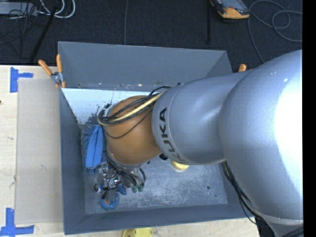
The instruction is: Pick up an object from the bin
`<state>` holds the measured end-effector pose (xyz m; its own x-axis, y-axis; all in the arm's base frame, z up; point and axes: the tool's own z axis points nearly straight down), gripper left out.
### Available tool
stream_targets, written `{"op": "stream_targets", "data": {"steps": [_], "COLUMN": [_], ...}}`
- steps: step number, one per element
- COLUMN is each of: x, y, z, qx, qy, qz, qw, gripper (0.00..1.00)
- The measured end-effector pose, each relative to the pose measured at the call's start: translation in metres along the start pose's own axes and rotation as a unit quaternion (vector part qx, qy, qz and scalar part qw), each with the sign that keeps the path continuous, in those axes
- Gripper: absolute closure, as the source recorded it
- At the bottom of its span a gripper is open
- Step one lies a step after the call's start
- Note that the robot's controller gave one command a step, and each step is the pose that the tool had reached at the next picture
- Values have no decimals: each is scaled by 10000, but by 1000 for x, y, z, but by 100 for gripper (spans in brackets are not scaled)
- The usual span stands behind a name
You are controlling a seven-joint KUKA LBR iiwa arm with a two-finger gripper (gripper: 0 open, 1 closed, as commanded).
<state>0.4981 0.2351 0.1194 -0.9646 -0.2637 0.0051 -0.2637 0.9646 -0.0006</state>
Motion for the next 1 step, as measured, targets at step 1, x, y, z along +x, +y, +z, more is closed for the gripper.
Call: {"op": "stream_targets", "data": {"steps": [1], "x": [0], "y": [0], "z": [-17], "qx": [-1], "qy": [-9], "qz": [1], "qw": [10000], "gripper": [100]}}
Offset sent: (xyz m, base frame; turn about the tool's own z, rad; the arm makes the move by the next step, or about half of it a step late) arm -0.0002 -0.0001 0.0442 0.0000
